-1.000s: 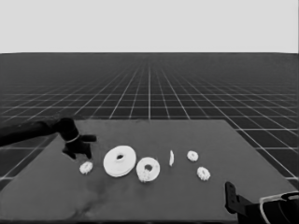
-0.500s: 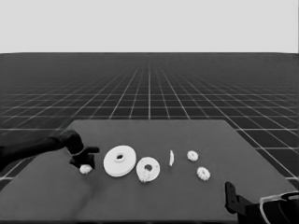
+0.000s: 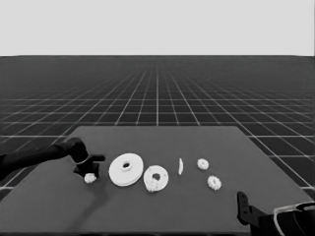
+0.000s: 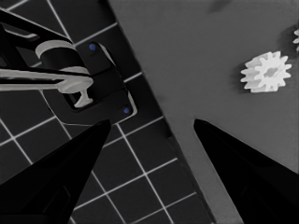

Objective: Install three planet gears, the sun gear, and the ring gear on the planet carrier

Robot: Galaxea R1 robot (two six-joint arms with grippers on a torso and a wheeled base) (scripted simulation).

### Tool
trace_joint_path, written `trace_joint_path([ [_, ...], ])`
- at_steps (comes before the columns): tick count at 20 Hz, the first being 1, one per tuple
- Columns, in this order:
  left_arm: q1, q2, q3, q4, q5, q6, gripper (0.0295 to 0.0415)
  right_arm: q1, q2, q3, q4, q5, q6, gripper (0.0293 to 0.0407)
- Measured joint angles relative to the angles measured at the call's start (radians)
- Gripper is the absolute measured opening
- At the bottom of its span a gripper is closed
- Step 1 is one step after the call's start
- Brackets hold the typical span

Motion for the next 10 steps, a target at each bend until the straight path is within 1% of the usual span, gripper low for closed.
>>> trace_joint_path([
  [4,0.0,0.0,0.0,0.0,0.0,0.0,0.0312,0.0,0.0,0.0,0.0,0.0,0.0,0.0385],
  [6,-0.121,-0.059,0.116,-0.074,0.103,-0.036,0.0312,0.0,0.0,0.0,0.0,0.0,0.0,0.0385],
  [7,-0.154,-0.067,0.13,-0.094,0.125,-0.039,0.0312,0.0,0.0,0.0,0.0,0.0,0.0,0.0385],
  [10,-0.189,-0.072,0.139,-0.119,0.15,-0.041,0.0312,0.0,0.0,0.0,0.0,0.0,0.0,0.0385],
])
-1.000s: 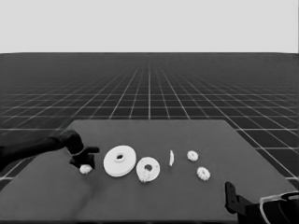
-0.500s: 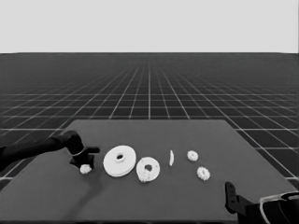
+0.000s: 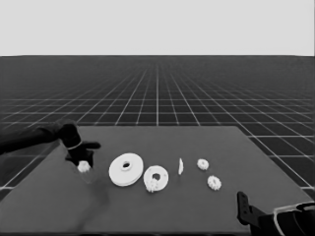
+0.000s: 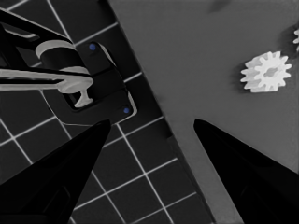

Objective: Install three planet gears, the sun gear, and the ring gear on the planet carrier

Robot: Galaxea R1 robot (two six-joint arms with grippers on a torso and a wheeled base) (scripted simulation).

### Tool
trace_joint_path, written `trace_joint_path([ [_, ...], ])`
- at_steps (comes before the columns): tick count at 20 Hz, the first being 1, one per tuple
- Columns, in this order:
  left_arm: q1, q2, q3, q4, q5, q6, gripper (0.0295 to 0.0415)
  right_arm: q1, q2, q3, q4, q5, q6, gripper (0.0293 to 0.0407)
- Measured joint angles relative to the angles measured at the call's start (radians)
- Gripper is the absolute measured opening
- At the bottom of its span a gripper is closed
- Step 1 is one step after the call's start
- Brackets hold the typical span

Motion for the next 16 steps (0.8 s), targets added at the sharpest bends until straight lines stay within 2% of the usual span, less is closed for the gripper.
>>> trace_joint_path([
  [4,-0.007,-0.001,0.001,-0.006,0.006,0.0,0.0312,0.0,0.0,0.0,0.0,0.0,0.0,0.0385],
  [5,-0.014,0.128,0.068,0.031,0.053,-0.32,0.0313,0.0,0.0,0.0,0.0,0.0,0.0,0.0385],
  [6,-0.019,0.376,0.03,0.035,0.08,-0.466,0.0312,0.0,0.0,0.0,0.0,0.0,0.0,0.0385],
  [7,-0.021,0.55,-0.085,0.03,0.084,-0.486,0.0312,0.0,0.0,0.0,0.0,0.0,0.0,0.0385],
  [9,-0.022,0.716,-0.268,0.023,0.077,-0.446,0.0312,0.0,0.0,0.0,0.0,0.0,0.0,0.0385],
  [14,-0.021,0.798,-0.393,0.018,0.071,-0.402,0.0312,0.0,0.0,0.0,0.0,0.0,0.0,0.0385],
  [16,0.073,0.823,-0.464,0.102,0.027,-0.364,0.0312,0.0,0.0,0.0,0.0,0.0,0.0,0.0385],
])
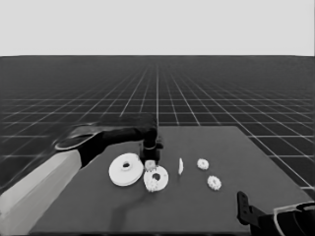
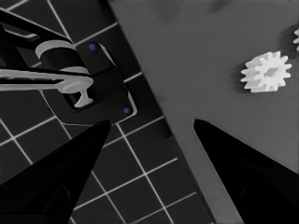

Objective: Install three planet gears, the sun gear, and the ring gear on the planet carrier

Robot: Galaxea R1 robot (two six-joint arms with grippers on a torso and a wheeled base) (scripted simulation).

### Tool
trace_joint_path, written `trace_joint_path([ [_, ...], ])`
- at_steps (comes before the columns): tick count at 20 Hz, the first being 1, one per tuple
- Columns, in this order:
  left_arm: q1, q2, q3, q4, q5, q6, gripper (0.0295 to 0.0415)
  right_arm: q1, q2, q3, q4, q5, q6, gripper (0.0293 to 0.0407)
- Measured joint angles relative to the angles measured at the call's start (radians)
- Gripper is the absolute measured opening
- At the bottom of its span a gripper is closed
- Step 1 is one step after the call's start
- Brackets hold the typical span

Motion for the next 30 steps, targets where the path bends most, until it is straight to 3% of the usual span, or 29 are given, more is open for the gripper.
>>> trace_joint_path([
  [8,0.048,0.021,-0.059,0.038,-0.031,0.031,0.0312,0.0,0.0,0.0,0.0,0.0,0.0,0.0385],
  [10,0.048,0.021,-0.06,0.038,-0.031,0.031,0.0371,0.0,0.0,0.0,0.0,0.0,0.0,0.0385],
  [12,0.047,0.021,-0.06,0.039,-0.031,0.031,0.0383,0.0,0.0,0.0,0.0,0.0,0.0,0.0385],
  [18,0.046,0.021,-0.06,0.039,-0.031,0.031,0.0385,0.0,0.0,0.0,0.0,0.0,0.0,0.0385],
  [21,-0.064,-0.016,0.05,-0.055,0.032,-0.029,0.0385,0.0,0.0,0.0,0.0,0.0,0.0,0.0385],
  [28,-0.093,-0.019,0.06,-0.083,0.043,-0.034,0.0385,0.0,0.0,0.0,0.0,0.0,0.0,0.0385],
  [29,-0.171,-0.284,0.52,-0.015,-0.292,0.447,0.0408,0.0,0.0,0.0,0.0,0.0,0.0,0.0385],
  [30,-0.272,-0.663,0.922,0.026,-0.497,0.872,0.0414,0.0,0.0,0.0,0.0,0.0,0.0,0.0385],
])
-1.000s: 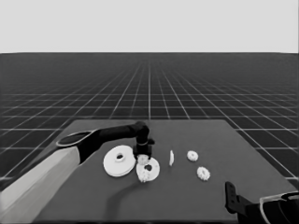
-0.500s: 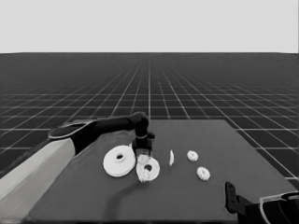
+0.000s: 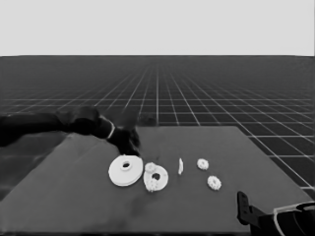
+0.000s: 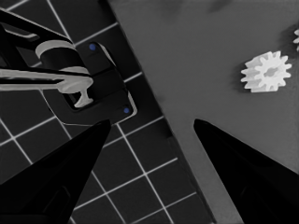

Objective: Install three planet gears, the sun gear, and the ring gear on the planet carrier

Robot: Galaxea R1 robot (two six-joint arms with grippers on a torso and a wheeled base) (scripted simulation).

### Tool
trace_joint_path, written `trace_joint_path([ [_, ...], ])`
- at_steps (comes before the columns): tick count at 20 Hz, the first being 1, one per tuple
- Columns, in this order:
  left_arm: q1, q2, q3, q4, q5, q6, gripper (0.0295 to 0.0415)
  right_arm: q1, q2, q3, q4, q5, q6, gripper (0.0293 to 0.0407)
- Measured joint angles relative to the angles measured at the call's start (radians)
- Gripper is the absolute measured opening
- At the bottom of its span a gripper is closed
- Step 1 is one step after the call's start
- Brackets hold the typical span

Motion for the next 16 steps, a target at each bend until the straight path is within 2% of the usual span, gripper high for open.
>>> trace_joint_path([
  [1,-0.06,-0.272,0.234,0.025,-0.12,0.255,0.04,0.0,0.0,0.0,0.0,0.0,0.0,0.0385],
  [3,-0.113,-0.513,0.458,0.047,-0.232,0.493,0.0388,0.0,0.0,0.0,0.0,0.0,0.0,0.0385],
  [8,-0.139,-0.624,0.568,0.058,-0.288,0.61,0.0385,0.0,0.0,0.0,0.0,0.0,0.0,0.0385],
  [9,-0.14,-0.627,0.571,0.059,-0.289,0.613,0.0385,0.314,0.253,-0.294,0.407,-0.175,0.369,0.0396],
  [10,-0.141,-0.629,0.573,0.059,-0.29,0.616,0.0385,0.4,0.448,-0.645,0.505,-0.214,0.478,0.0393],
  [11,-0.141,-0.63,0.574,0.059,-0.291,0.617,0.0385,0.4,0.57,-0.899,0.538,-0.241,0.504,0.0389],
  [13,-0.141,-0.631,0.575,0.059,-0.291,0.618,0.0385,0.393,0.711,-1.201,0.569,-0.267,0.493,0.0385],
  [16,-0.142,-0.632,0.576,0.059,-0.292,0.619,0.0385,0.389,0.789,-1.369,0.582,-0.279,0.466,0.0385],
])
